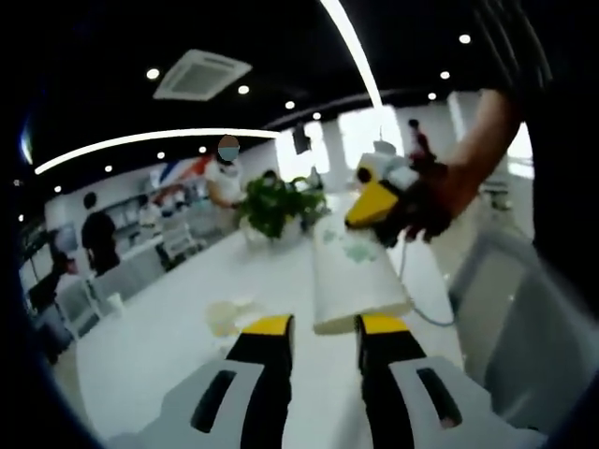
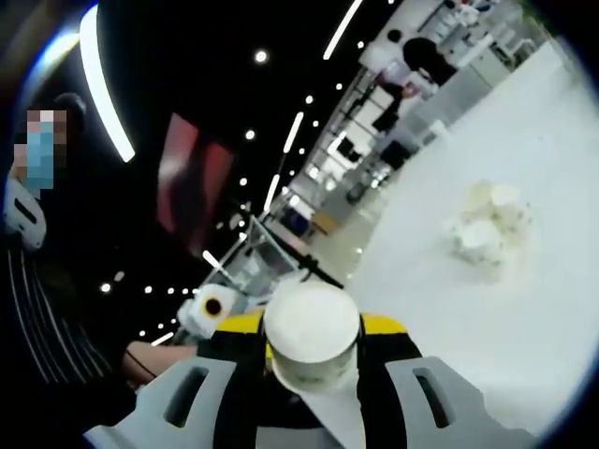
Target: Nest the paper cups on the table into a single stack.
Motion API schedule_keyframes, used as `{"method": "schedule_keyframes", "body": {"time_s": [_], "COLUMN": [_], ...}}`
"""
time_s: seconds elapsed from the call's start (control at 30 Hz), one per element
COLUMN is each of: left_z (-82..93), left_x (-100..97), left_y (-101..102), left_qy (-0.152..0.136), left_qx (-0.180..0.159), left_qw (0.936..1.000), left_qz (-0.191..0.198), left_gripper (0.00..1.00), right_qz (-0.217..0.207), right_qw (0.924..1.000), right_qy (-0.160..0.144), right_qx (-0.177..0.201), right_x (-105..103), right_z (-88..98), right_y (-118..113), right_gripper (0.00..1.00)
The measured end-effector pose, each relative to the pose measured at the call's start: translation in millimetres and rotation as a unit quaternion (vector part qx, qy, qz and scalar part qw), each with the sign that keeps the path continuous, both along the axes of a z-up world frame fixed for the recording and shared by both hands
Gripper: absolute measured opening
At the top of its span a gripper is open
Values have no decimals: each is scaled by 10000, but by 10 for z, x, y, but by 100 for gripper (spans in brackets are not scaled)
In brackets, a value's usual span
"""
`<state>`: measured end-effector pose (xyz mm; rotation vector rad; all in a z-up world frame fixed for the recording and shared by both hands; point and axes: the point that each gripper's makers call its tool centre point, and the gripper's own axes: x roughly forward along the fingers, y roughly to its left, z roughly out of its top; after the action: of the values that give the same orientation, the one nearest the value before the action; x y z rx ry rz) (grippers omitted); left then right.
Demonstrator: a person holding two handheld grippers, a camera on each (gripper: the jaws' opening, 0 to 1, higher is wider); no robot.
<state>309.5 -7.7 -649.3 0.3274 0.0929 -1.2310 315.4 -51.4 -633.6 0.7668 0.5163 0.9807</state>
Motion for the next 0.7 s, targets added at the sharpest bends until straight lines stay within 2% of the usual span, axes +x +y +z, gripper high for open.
{"method": "schedule_keyframes", "body": {"time_s": [0.1,0.2,0.27,0.37,0.5,0.7], "left_z": [-18,-47,-51,-52,-79,-89], "left_x": [-21,-35,-28,-25,-42,-65], "left_y": [-9,-1,11,28,39,48], "left_qy": [-26,-10,-168,-254,-494,-575], "left_qx": [103,189,304,377,634,824], "left_qw": [9999,9998,9993,9988,9961,9936], "left_qz": [-56,-99,-155,-196,-353,-515], "left_gripper": [20,12,10,8,6,2], "right_qz": [8,41,56,82,128,176], "right_qw": [10000,10000,10000,10000,9999,9998], "right_qy": [-14,-24,-16,-4,36,109], "right_qx": [-12,-41,-39,-18,-8,69], "right_x": [14,1,1,-7,-38,-48], "right_z": [-15,-6,-17,-26,-40,-47], "right_y": [-10,4,2,7,24,11], "right_gripper": [34,34,34,34,35,35]}}
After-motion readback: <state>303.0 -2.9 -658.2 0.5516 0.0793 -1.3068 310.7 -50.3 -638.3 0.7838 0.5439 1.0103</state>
